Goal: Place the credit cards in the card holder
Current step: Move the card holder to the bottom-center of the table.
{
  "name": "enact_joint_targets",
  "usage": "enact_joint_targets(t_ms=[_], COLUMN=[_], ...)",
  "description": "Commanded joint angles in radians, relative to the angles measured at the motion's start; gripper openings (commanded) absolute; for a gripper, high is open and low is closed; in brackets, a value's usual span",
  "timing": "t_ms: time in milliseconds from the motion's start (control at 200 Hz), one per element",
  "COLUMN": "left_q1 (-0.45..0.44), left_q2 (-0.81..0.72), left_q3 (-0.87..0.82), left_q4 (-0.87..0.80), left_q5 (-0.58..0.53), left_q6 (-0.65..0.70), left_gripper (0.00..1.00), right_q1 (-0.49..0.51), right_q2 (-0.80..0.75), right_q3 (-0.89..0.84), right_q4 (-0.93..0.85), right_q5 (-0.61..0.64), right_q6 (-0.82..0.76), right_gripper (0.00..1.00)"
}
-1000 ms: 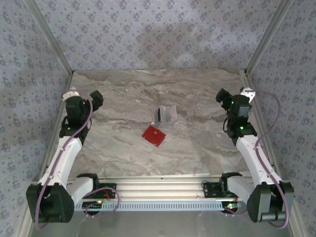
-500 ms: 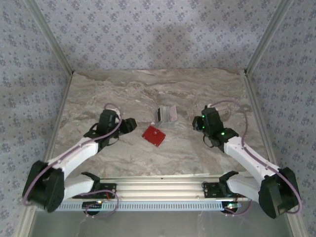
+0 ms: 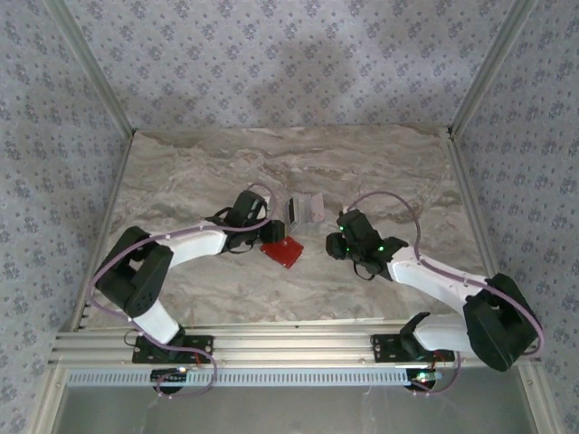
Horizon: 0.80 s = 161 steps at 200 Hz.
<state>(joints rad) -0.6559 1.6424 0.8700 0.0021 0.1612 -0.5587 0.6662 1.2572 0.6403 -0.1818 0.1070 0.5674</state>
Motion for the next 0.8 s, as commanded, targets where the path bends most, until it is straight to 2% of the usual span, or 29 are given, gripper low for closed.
enact_joint_targets(t_ms=[0,140,385,585,650,800], left_q1=[-0.025,-0.059,-0.166,-0.259,-0.261,-0.255], left_q2=[0.042,0.093,0.149,0.118,0.103,-0.019], left_q3=[0.053,0.09,0.089,0.047,0.041,-0.018], left_q4=[-0.082,-0.118,-0.087,-0.012,0.013,0.079], left_q5=[-0.048,-0.105,-0.094,-0.072,-0.046,-0.049], left_q6=[0.092,0.135,0.179,0.195,0.185,0.149], left_gripper=[0.43,0.44,0.44,0.44,0.44,0.46], right_q1=[0.006,0.006,0.004,0.002,-0.001,-0.001], right_q2=[0.029,0.028,-0.012,-0.046,-0.051,-0.044], right_q3=[0.027,0.024,0.016,0.007,-0.003,-0.016], right_q4=[0.014,0.024,0.013,-0.008,-0.002,0.007], right_q5=[-0.02,-0.033,-0.037,0.01,0.017,0.011], right_q6=[-0.024,-0.026,-0.025,-0.01,-0.002,0.003], right_gripper=[0.37,0.37,0.38,0.42,0.46,0.46])
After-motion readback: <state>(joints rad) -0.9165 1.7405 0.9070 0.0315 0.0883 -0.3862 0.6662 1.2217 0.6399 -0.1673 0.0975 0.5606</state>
